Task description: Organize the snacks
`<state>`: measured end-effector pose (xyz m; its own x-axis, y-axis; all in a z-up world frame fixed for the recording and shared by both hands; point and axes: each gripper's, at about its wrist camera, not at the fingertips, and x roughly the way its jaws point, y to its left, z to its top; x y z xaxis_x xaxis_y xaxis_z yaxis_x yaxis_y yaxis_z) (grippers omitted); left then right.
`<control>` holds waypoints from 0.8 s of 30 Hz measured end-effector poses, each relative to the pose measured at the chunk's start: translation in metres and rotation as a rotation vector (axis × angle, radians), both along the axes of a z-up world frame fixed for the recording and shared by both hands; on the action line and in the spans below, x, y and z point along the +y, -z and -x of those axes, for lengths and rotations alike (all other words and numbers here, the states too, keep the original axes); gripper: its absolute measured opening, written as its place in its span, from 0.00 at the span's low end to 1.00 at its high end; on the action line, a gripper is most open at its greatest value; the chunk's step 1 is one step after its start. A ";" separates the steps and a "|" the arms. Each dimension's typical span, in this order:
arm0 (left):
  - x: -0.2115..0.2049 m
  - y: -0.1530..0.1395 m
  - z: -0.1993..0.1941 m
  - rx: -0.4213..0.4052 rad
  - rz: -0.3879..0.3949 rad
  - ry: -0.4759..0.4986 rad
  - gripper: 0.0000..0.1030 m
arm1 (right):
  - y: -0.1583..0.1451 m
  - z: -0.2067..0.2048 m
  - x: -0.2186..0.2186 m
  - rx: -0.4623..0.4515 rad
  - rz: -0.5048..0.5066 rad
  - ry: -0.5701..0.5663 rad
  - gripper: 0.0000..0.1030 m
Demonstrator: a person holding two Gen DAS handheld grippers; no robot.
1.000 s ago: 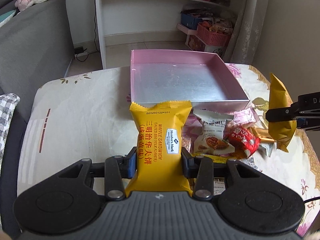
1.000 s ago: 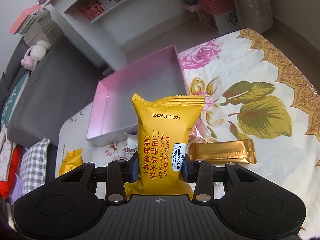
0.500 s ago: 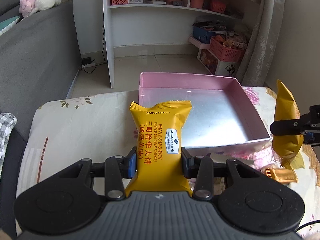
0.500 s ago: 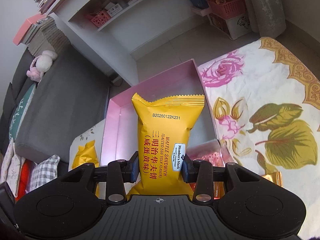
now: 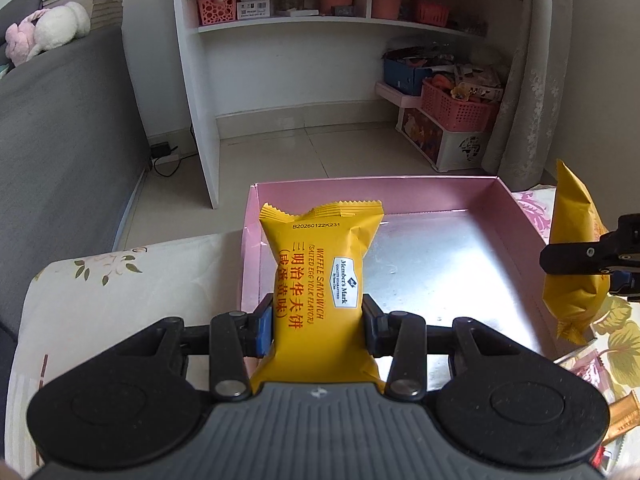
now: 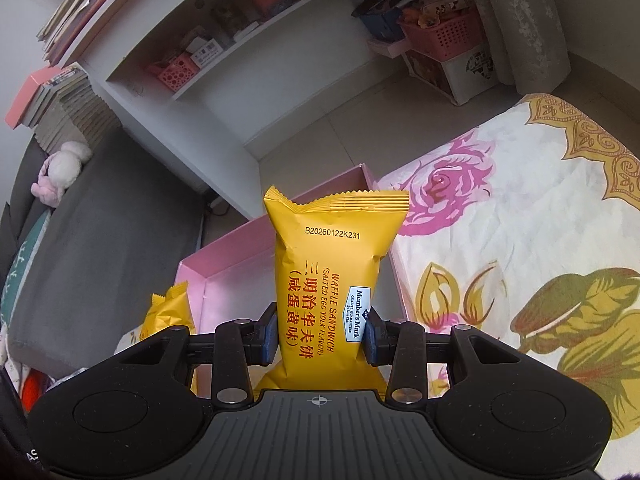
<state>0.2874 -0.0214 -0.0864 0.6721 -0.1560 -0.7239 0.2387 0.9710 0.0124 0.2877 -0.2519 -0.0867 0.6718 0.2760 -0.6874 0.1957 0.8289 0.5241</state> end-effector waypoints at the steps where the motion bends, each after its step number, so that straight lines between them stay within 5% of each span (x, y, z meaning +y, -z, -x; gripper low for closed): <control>1: 0.001 0.003 0.000 0.004 -0.002 0.001 0.38 | 0.003 -0.002 0.000 -0.003 0.000 0.003 0.38; 11: -0.004 0.023 0.008 0.010 -0.092 0.043 0.38 | 0.022 -0.015 0.004 0.016 0.018 -0.031 0.38; 24: 0.000 0.019 0.019 0.060 -0.066 -0.014 0.38 | 0.021 -0.009 0.023 0.029 0.109 -0.094 0.42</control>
<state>0.2682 -0.0215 -0.1058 0.6286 -0.0979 -0.7715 0.2278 0.9717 0.0623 0.2964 -0.2292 -0.1080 0.6257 0.2595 -0.7356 0.1285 0.8959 0.4254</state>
